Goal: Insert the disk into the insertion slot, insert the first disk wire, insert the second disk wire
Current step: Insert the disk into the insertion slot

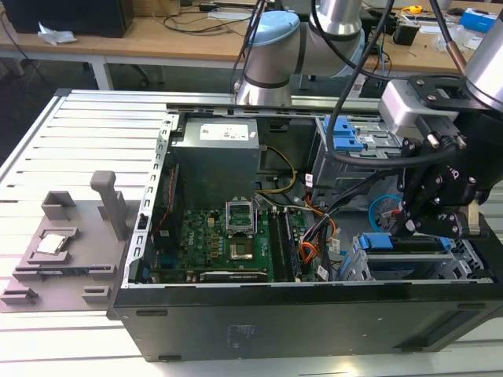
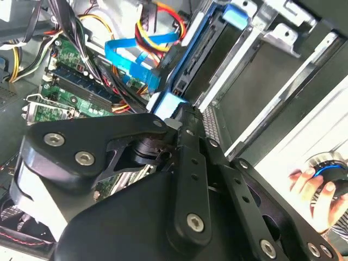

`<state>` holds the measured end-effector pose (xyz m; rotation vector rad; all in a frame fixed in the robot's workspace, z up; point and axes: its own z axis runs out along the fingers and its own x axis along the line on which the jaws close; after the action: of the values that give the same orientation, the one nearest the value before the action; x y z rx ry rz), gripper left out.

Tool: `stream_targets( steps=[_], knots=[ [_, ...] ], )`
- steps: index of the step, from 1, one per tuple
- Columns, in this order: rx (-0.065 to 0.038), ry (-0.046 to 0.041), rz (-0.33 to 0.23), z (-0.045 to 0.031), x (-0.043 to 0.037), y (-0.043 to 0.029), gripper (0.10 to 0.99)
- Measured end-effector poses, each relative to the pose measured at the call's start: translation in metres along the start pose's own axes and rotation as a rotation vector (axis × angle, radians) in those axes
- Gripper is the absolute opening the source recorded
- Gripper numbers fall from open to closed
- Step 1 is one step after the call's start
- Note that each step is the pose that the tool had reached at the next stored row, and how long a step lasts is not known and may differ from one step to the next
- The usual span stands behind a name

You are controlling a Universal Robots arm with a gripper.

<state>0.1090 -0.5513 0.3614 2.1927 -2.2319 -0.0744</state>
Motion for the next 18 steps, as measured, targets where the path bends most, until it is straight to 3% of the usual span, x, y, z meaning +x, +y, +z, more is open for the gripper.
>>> stream_targets(
  steps=[7, 11, 18],
  knots=[
    [-0.005, -0.0002, 0.000, 0.0010, -0.0016, -0.0200, 0.106],
    [-0.009, 0.0001, 0.000, 0.0080, -0.0019, -0.0231, 0.106],
    [-0.009, 0.0002, 0.000, 0.0086, -0.0019, -0.0239, 0.106]
  ],
)
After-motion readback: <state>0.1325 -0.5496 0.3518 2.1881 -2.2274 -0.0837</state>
